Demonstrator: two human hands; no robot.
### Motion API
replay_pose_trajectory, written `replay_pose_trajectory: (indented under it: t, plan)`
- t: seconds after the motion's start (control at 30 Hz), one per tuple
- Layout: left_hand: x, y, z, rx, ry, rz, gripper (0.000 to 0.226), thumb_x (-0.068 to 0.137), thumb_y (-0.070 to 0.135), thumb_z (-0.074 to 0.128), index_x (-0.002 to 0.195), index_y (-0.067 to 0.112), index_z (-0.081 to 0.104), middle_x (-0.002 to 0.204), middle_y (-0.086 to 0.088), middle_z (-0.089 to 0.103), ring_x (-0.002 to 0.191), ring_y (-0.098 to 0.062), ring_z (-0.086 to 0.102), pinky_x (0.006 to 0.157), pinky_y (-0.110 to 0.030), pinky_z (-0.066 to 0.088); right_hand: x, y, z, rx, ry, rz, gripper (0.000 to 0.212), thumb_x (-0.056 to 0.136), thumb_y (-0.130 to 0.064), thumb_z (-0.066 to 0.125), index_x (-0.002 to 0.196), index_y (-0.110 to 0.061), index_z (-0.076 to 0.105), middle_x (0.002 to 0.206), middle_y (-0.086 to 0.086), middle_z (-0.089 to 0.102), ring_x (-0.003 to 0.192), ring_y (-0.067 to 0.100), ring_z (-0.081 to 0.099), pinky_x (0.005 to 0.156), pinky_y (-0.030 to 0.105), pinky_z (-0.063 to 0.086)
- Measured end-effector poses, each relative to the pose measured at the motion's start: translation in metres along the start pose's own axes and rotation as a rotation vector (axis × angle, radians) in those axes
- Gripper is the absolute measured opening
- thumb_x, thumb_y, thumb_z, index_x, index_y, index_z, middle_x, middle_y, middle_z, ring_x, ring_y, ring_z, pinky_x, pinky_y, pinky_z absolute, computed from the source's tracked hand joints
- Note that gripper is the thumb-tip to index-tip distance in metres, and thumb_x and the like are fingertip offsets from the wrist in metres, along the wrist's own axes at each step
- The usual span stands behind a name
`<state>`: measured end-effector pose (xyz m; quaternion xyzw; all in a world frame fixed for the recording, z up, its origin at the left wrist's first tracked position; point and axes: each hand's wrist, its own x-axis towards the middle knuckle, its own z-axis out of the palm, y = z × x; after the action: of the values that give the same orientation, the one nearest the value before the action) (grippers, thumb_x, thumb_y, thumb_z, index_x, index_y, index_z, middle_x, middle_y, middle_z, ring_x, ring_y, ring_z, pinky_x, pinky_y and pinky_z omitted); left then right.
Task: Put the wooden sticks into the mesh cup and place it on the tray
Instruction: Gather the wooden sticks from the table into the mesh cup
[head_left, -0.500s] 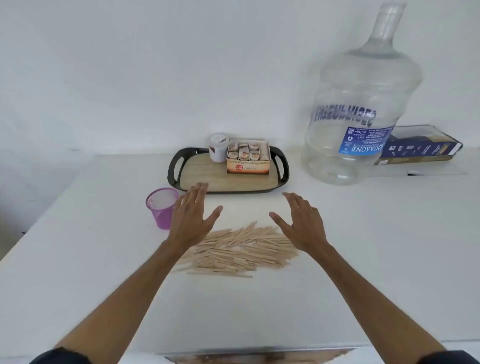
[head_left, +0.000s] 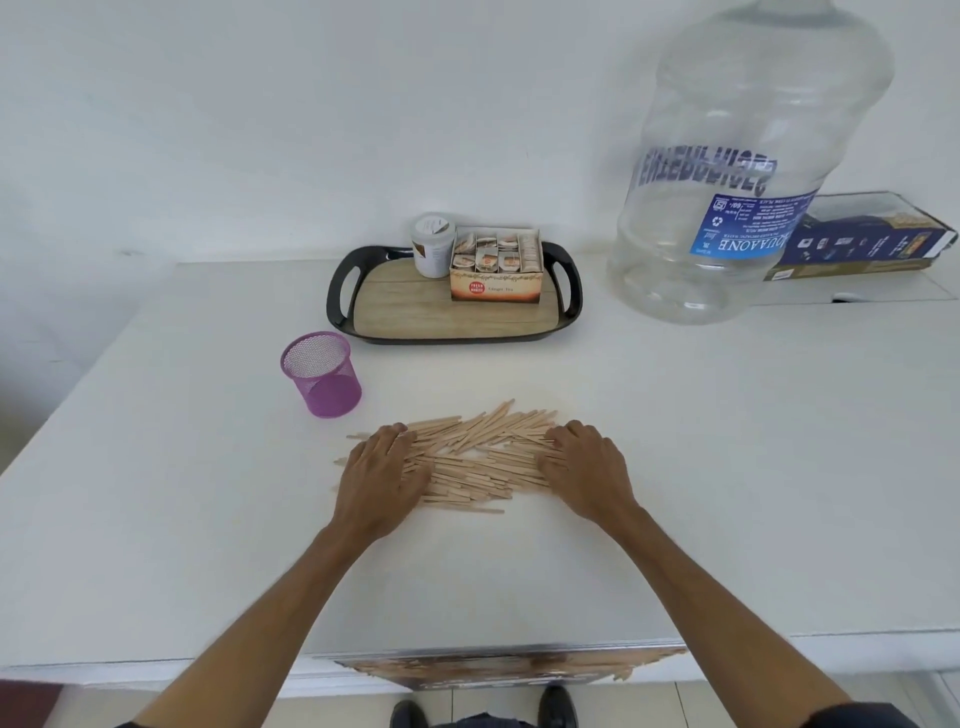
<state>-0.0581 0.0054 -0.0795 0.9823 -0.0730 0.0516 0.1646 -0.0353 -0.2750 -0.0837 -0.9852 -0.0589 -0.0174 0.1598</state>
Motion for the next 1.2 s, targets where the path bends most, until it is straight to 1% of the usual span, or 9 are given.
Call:
replay_pose_trajectory:
  t: [0.2, 0.33, 0.5, 0.6, 0.73, 0.87, 0.97, 1.1, 1.2]
  plan:
    - [0.005, -0.002, 0.009, 0.002, 0.000, 0.004, 0.068, 0.086, 0.057, 0.033, 0.128, 0.009, 0.057, 0.139, -0.011, 0.054, 0.131, -0.028, 0.046, 0.108, -0.042, 0.032, 0.014, -0.006, -0.001, 0.033, 0.101, -0.056, 0.040, 0.091, -0.041, 0.059, 0.123, -0.017, 0.063, 0.120, 0.000, 0.062, 0.112, 0.022, 0.057, 0.090, 0.036, 0.044]
    - [0.019, 0.002, 0.008, 0.039, -0.011, -0.007, 0.075, 0.087, 0.063, 0.030, 0.137, 0.009, 0.047, 0.145, -0.011, 0.047, 0.135, -0.027, 0.041, 0.111, -0.044, 0.031, 0.028, -0.010, 0.002, -0.010, 0.012, -0.082, 0.057, 0.090, -0.052, 0.055, 0.136, -0.019, 0.053, 0.138, 0.001, 0.052, 0.126, 0.022, 0.048, 0.100, 0.039, 0.039]
    - [0.036, 0.001, 0.012, 0.116, -0.105, -0.020, 0.087, 0.083, 0.068, 0.025, 0.145, 0.008, 0.038, 0.149, -0.011, 0.041, 0.138, -0.026, 0.035, 0.115, -0.043, 0.024, 0.038, -0.011, 0.008, -0.077, -0.055, -0.137, 0.069, 0.088, -0.062, 0.048, 0.142, -0.019, 0.045, 0.142, 0.002, 0.047, 0.129, 0.022, 0.045, 0.102, 0.040, 0.037]
    - [0.043, 0.000, 0.014, 0.115, -0.100, 0.048, 0.077, 0.082, 0.062, 0.028, 0.133, 0.008, 0.051, 0.133, -0.009, 0.050, 0.123, -0.026, 0.046, 0.107, -0.042, 0.032, 0.042, -0.013, 0.011, -0.098, -0.044, -0.182, 0.062, 0.087, -0.059, 0.049, 0.135, -0.020, 0.051, 0.134, 0.002, 0.052, 0.122, 0.022, 0.049, 0.098, 0.039, 0.039]
    - [0.046, 0.000, 0.019, 0.067, -0.056, 0.139, 0.051, 0.089, 0.043, 0.032, 0.118, 0.011, 0.059, 0.116, -0.006, 0.055, 0.105, -0.025, 0.053, 0.094, -0.039, 0.040, 0.043, -0.014, 0.016, -0.061, -0.014, -0.216, 0.042, 0.090, -0.045, 0.051, 0.122, -0.019, 0.061, 0.121, 0.001, 0.057, 0.111, 0.022, 0.053, 0.090, 0.035, 0.041]
    - [0.046, -0.004, 0.025, -0.002, 0.000, 0.142, 0.033, 0.096, 0.029, 0.039, 0.113, 0.010, 0.060, 0.111, -0.006, 0.056, 0.100, -0.023, 0.054, 0.086, -0.038, 0.043, 0.041, -0.011, 0.021, -0.034, 0.034, -0.262, 0.032, 0.095, -0.038, 0.052, 0.115, -0.015, 0.064, 0.114, 0.003, 0.060, 0.104, 0.023, 0.056, 0.085, 0.036, 0.045]
    - [0.049, -0.003, 0.028, -0.017, 0.021, 0.134, 0.035, 0.097, 0.030, 0.035, 0.108, 0.010, 0.061, 0.107, -0.005, 0.057, 0.096, -0.023, 0.054, 0.081, -0.036, 0.044, 0.042, -0.010, 0.021, -0.068, 0.069, -0.295, 0.029, 0.097, -0.035, 0.049, 0.112, -0.015, 0.063, 0.113, 0.002, 0.060, 0.102, 0.023, 0.057, 0.084, 0.036, 0.045]
    - [0.054, -0.003, 0.030, -0.022, 0.039, 0.135, 0.025, 0.099, 0.023, 0.041, 0.104, 0.010, 0.062, 0.107, -0.004, 0.057, 0.096, -0.024, 0.055, 0.080, -0.035, 0.042, 0.046, -0.010, 0.018, -0.076, 0.030, -0.312, 0.035, 0.099, -0.042, 0.041, 0.118, -0.019, 0.058, 0.121, -0.003, 0.057, 0.111, 0.019, 0.053, 0.094, 0.036, 0.040]
    - [0.058, -0.002, 0.027, -0.043, 0.000, 0.118, 0.041, 0.098, 0.034, 0.032, 0.115, 0.009, 0.060, 0.114, -0.003, 0.057, 0.103, -0.023, 0.053, 0.084, -0.036, 0.041, 0.048, -0.007, 0.016, -0.047, -0.023, -0.315, 0.052, 0.095, -0.055, 0.038, 0.130, -0.020, 0.053, 0.129, -0.002, 0.054, 0.118, 0.018, 0.051, 0.098, 0.037, 0.039]
